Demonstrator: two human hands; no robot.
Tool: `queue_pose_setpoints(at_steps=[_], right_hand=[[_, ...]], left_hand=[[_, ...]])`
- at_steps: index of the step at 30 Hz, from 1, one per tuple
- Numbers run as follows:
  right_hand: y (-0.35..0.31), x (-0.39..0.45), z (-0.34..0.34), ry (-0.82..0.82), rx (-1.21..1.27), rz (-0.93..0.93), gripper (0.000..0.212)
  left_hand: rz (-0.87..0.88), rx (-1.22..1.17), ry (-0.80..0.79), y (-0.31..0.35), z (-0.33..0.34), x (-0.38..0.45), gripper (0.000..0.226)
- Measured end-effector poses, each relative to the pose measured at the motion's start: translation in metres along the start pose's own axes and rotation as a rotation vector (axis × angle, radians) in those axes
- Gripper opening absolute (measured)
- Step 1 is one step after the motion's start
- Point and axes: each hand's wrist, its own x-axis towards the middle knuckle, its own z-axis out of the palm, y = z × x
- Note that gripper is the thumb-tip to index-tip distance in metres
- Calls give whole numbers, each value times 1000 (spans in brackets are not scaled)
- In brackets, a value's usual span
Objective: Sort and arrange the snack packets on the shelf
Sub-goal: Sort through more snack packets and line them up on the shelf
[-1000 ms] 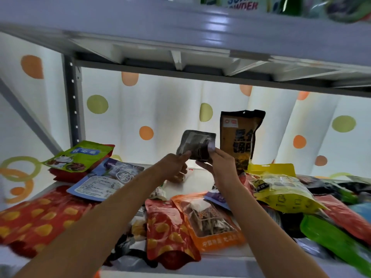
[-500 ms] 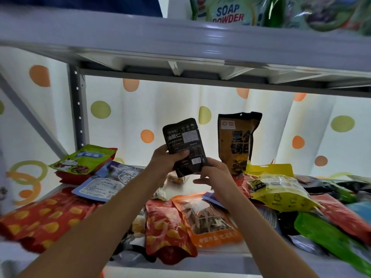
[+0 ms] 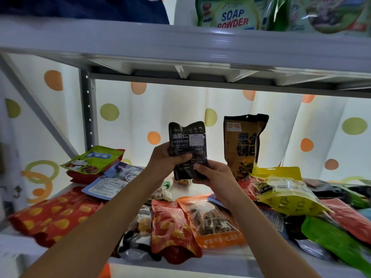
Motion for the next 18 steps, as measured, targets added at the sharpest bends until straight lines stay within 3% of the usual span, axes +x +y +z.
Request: queue_pose_setpoints(at_steps=[8,18], right_hand=[[-2,2,5,61,-58,-54,11],[-9,-4,4,109,-313,-200,12]], left_hand=[[4,-57,25,4,3,-5,34],[1,-48,-17,12,3,-14,29]])
